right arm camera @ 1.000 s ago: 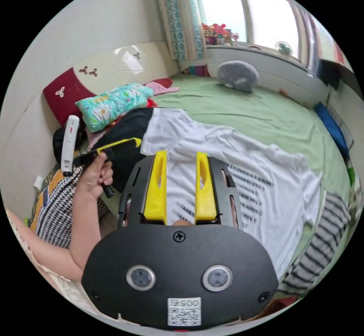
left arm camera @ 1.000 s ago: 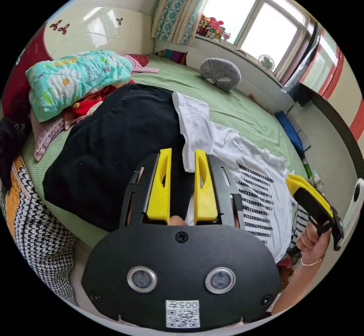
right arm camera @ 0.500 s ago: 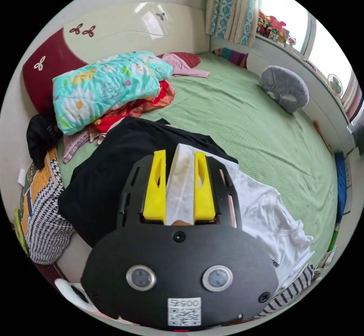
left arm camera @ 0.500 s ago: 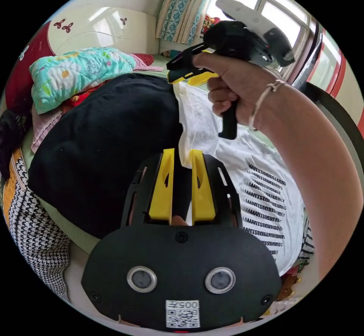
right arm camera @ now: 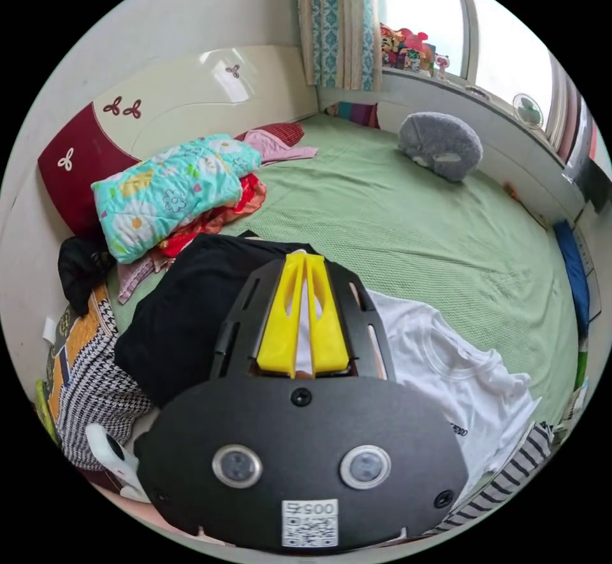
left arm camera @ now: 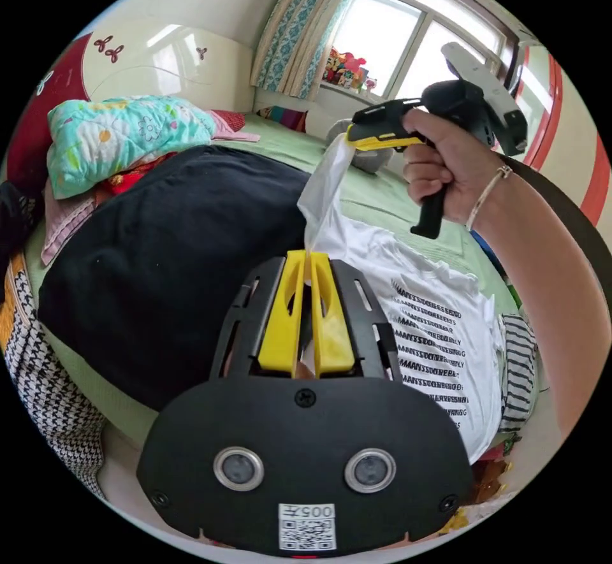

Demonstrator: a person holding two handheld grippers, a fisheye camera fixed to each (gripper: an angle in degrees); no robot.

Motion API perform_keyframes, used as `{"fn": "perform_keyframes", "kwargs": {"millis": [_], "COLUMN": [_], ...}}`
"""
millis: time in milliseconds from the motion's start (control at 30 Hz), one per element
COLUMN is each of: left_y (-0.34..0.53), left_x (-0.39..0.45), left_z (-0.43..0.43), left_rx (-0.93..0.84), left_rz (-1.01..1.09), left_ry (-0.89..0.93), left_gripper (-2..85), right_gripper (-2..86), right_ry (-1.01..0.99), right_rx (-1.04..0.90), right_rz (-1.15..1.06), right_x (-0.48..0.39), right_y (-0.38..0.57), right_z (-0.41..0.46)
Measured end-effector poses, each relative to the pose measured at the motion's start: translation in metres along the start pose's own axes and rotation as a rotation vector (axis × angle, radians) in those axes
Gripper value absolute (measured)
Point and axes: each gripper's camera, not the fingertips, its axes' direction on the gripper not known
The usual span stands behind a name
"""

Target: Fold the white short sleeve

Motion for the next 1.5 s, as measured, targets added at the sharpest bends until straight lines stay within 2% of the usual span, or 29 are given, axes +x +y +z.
{"fn": "perform_keyframes", "kwargs": {"millis": [167,233,300,400,567,733,900,1100,1200,1300,1500], "left_y": [0.004,0.006,0.005,0.006,0.005,0.008,0.007,0.0,0.001,0.0,-0.002], "left_x": [0.023,0.024,0.021,0.02,0.028,0.055,0.066,0.069,0.076,0.079,0.08], "left_z": [0.002,0.003,0.007,0.023,0.058,0.108,0.147,0.176,0.199,0.199,0.202], "left_rx": [0.03,0.045,0.031,-0.01,-0.12,-0.213,-0.313,-0.338,-0.41,-0.379,-0.298], "left_rz": [0.167,0.185,0.168,0.158,0.132,0.142,0.131,0.1,0.128,0.123,0.089], "left_ry": [0.135,0.235,0.26,0.225,0.203,0.1,0.049,0.061,0.03,-0.006,-0.088], "left_gripper": [2.3,2.9,3.2,3.5,5.9,9.0,9.6,8.9,7.6,4.8,2.7], "right_gripper": [-0.8,-0.5,0.1,3.3,6.9,8.7,8.4,6.3,2.5,-0.1,-0.8], "right_ry": [0.072,0.093,0.135,0.232,0.098,0.008,0.049,0.148,0.162,0.227,0.084], "right_rx": [0.003,-0.068,-0.165,-0.304,-0.208,-0.177,-0.255,-0.318,-0.413,-0.367,-0.245], "right_rz": [0.127,0.218,0.25,0.279,0.259,0.084,-0.007,-0.099,-0.052,-0.004,0.142], "right_x": [0.067,0.103,0.124,0.148,0.152,0.116,0.091,0.077,0.082,0.094,0.127], "right_y": [0.02,0.036,0.047,0.06,0.045,0.0,-0.037,-0.068,-0.078,-0.089,-0.1], "right_z": [-0.014,0.002,0.025,0.055,0.049,0.067,0.118,0.167,0.184,0.179,0.167]}}
